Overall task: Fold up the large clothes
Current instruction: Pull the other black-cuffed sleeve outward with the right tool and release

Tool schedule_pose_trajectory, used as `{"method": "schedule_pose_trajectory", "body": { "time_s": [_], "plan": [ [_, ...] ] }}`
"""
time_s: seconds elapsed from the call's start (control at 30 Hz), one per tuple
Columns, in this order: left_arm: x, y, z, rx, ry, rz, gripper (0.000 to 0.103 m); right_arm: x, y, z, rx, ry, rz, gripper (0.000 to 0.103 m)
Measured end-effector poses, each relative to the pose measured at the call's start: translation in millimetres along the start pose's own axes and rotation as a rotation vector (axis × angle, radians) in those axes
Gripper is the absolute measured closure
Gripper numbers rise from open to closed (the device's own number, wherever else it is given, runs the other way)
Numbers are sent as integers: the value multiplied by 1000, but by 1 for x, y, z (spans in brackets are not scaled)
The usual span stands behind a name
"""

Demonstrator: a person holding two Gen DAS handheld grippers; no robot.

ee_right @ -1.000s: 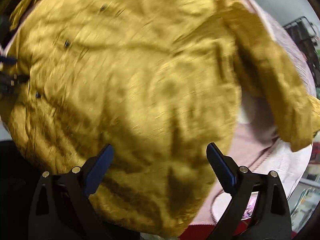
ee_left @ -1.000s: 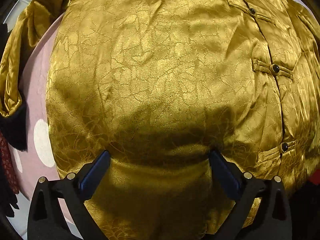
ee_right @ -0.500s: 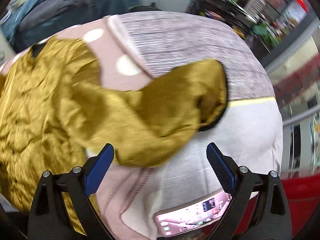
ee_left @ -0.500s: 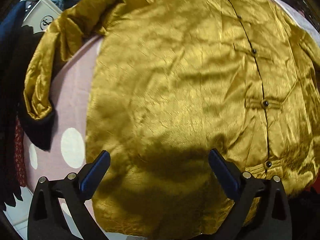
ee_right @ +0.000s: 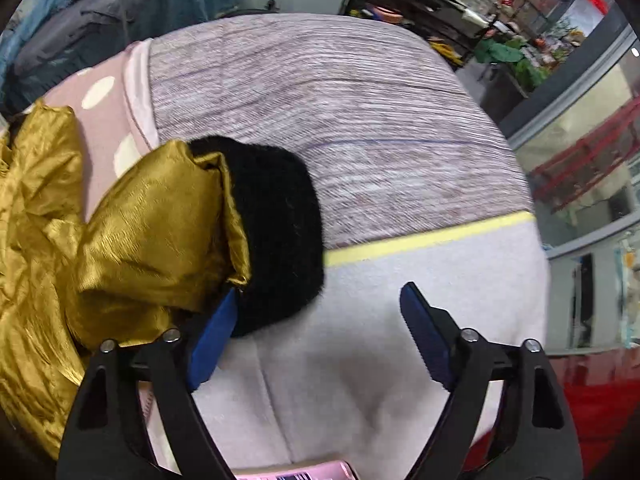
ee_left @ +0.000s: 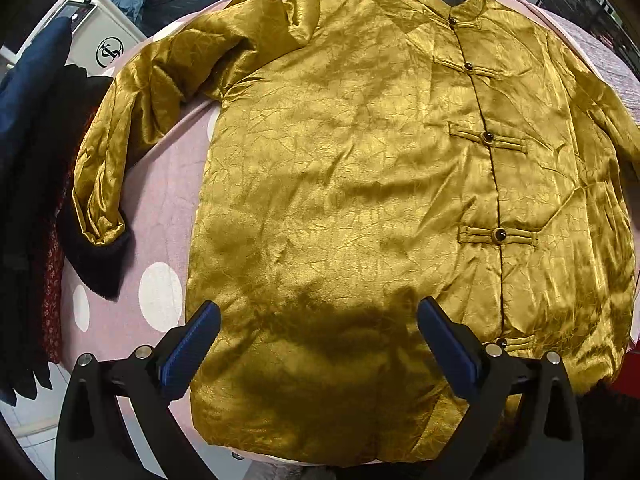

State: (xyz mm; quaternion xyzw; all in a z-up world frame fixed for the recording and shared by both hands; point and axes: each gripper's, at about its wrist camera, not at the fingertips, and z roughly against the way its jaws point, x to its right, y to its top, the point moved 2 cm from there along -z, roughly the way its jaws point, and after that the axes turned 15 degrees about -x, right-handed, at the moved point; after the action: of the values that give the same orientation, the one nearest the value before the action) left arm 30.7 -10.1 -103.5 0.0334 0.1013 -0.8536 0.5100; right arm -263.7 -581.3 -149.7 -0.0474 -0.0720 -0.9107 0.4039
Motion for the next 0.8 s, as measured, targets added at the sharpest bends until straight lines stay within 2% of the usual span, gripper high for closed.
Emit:
{"method": "schedule_pose_trajectory", "body": {
  "time_s": [0.03, 0.1, 0.13, 0.17, 0.2, 0.23, 0.33, 0.37, 0.4, 0.47, 0.53, 0.57, 0.63, 0.7, 0.77, 0.8],
  "plan": [
    [10, -7, -7, -4, 3, 2, 6, -3, 6, -4, 0, 21, 10, 24],
    [21, -13, -5, -11, 7, 1, 6, -12, 16, -15, -20, 69, 26, 36],
    [26, -12, -4, -13, 11, -4, 6, -16, 21, -19, -44, 114, 24, 67],
    [33, -12, -2, -15, 16, -9, 6, -21, 26, -22, -95, 231, 13, 85],
    [37, -12, -1, -15, 22, -15, 6, -25, 28, -19, -133, 360, -8, 86],
    [38, -15, 5, -11, 27, -21, 6, -28, 26, -9, -142, 447, -20, 90],
    [47, -15, 13, 1, 28, -29, 6, -10, 34, 33, -119, 810, -161, 99],
    [51, -14, 16, 2, 27, -28, 6, 6, 36, 49, -108, 897, -232, 99],
    [54, -13, 18, 1, 25, -27, 6, 20, 39, 61, -96, 921, -274, 99],
    [53, -10, 17, -1, 21, -27, 6, 61, 40, 82, -55, 905, -376, 99],
    [56, -9, 18, -1, 17, -27, 6, 114, 37, 88, -34, 903, -545, 100],
    [56, -8, 17, -2, 16, -27, 6, 136, 34, 88, -26, 850, -610, 100],
    [60, -6, 17, -5, 16, -25, 6, 182, 25, 84, -36, 593, -736, 100],
    [52, -1, 11, -2, 12, -25, 6, 211, 13, 75, -42, 455, -823, 101],
    [53, 0, 13, 5, 9, -29, 6, 226, 0, 63, -53, 387, -887, 100],
    [54, 0, 14, 6, 10, -30, 6, 229, -5, 56, -52, 395, -905, 100]
  ]
}}
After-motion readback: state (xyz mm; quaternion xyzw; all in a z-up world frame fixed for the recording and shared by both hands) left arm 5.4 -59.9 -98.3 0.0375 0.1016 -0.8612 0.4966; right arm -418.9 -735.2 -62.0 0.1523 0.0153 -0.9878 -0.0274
